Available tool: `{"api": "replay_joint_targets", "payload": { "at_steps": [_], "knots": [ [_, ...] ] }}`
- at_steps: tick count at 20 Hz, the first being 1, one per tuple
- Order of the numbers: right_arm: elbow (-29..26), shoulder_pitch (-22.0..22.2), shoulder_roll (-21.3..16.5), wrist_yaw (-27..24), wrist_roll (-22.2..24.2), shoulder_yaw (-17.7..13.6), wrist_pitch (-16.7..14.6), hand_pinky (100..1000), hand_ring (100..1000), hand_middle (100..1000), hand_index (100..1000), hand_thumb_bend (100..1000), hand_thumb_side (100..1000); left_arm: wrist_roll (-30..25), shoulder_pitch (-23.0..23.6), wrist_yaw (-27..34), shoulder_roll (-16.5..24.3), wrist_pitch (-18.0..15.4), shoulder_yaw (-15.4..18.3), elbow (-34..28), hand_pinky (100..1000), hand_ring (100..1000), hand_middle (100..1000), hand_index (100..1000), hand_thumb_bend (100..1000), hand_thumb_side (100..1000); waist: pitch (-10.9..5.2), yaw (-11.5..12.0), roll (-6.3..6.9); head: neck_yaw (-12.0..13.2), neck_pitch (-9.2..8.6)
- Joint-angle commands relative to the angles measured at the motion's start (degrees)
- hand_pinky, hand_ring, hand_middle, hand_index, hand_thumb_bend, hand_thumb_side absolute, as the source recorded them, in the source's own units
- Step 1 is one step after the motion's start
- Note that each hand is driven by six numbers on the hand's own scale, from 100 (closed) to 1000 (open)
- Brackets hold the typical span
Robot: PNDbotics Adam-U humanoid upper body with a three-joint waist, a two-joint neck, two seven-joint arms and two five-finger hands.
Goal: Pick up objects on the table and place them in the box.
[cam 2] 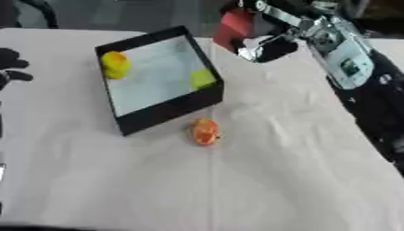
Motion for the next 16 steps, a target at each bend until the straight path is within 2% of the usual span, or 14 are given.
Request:
{"api": "replay_joint_targets", "payload": {
  "at_steps": [1, 4, 7, 8, 9, 10, 11, 12, 16],
  "knots": [
    [5.0, -2.5, 1.3, 1.5, 1.7, -0.1, -1.4, 719, 478, 664, 774, 100, 198, -0.6, -1.3, 0.4, -0.2, -0.2, -0.5, -1.1, 553, 617, 592, 658, 100, 894, -0.98, 0.5, -0.36, -1.6, -0.10],
    [9.4, -3.7, 3.5, 3.1, 3.0, -0.3, -3.0, 736, 537, 712, 808, 100, 198, -0.9, -1.7, 0.8, -0.6, -0.3, -0.8, -1.2, 554, 617, 592, 657, 100, 894, -0.68, 1.3, -0.44, -2.8, -0.10],
    [11.1, -4.0, 4.5, 3.8, 3.4, -0.1, -5.1, 749, 608, 754, 851, 100, 198, -1.0, -1.9, 1.1, -0.8, -0.3, -0.9, -1.2, 553, 616, 591, 657, 100, 894, -0.56, 1.7, -0.52, -3.6, -0.10],
    [11.2, -4.0, 4.7, 4.1, 3.4, 0.0, -5.8, 776, 772, 802, 893, 100, 200, -1.0, -1.9, 1.2, -0.8, -0.3, -1.0, -1.2, 553, 617, 591, 657, 100, 894, -0.55, 1.8, -0.54, -3.7, -0.10],
    [11.1, -4.1, 5.0, 4.5, 3.4, 0.2, -6.4, 798, 825, 825, 914, 100, 209, -1.0, -1.9, 1.3, -0.8, -0.4, -1.0, -1.2, 553, 617, 591, 657, 100, 894, -0.54, 1.8, -0.54, -3.7, -0.10],
    [10.9, -4.2, 5.1, 4.9, 3.2, 0.2, -7.0, 830, 894, 863, 939, 100, 364, -1.1, -1.9, 1.4, -0.9, -0.4, -1.0, -1.3, 553, 617, 591, 657, 100, 894, -0.54, 1.8, -0.54, -3.7, -0.10],
    [10.6, -4.3, 5.3, 5.3, 2.6, 0.3, -7.6, 845, 919, 880, 948, 100, 410, -1.1, -1.9, 1.4, -0.9, -0.4, -1.0, -1.3, 553, 617, 591, 657, 100, 893, -0.54, 1.9, -0.54, -3.7, -0.10],
    [10.2, -4.3, 5.3, 5.6, 2.0, 0.4, -8.1, 885, 965, 910, 960, 100, 505, -1.1, -1.9, 1.4, -0.9, -0.4, -1.1, -1.3, 553, 616, 591, 657, 100, 894, -0.54, 1.9, -0.53, -3.8, -0.10],
    [8.5, -4.3, 5.6, 6.0, 1.0, 1.3, -9.5, 945, 1000, 963, 989, 100, 664, -1.1, -2.0, 1.5, -0.9, -0.4, -1.1, -1.2, 552, 616, 591, 658, 100, 894, -0.55, 1.9, -0.55, -4.0, -0.10]
  ]
}}
